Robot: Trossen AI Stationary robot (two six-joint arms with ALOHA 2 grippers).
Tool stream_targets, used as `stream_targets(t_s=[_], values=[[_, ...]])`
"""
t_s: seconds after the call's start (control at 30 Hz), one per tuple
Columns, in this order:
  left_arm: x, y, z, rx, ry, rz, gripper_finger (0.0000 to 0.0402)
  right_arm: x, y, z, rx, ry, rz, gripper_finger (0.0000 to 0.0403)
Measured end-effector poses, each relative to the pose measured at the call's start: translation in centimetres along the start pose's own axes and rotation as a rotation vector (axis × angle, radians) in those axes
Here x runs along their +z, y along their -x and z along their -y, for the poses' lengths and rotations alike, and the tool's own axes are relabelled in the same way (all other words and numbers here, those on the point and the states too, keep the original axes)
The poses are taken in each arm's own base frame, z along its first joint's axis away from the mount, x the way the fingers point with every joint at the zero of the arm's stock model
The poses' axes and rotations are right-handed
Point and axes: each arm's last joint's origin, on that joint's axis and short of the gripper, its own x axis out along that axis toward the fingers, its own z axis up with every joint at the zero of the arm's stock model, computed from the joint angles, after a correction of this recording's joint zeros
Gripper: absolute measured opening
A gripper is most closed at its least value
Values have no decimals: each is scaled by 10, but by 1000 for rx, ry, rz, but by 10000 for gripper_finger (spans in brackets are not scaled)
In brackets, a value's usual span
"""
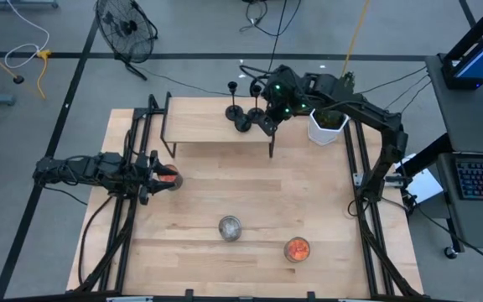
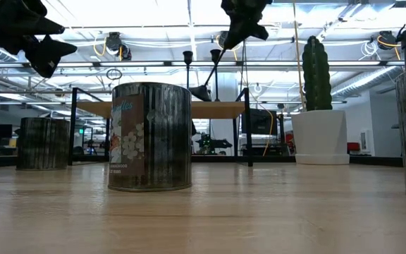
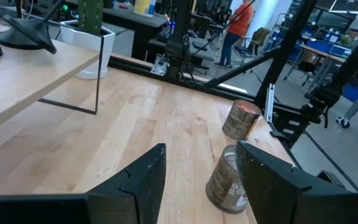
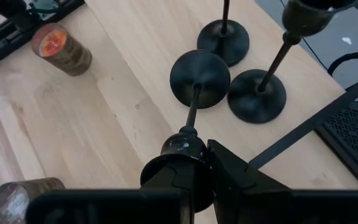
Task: Pick & Place candle stick holders
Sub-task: Put the black candle holder on the shelf
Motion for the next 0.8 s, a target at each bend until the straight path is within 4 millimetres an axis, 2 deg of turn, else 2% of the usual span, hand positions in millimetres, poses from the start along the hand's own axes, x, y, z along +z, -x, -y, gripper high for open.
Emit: stream_targets(t_s=[0.13,0.47,0.8], values=[[0,0,0,0,0,0,200,0,-1,0,1,-1,-7,19],[0,0,0,1,0,0,200,-4,13,0,7,-11,3,19],[0,0,0,1,0,1,200,-7,13,1,20,-6,-33,20]])
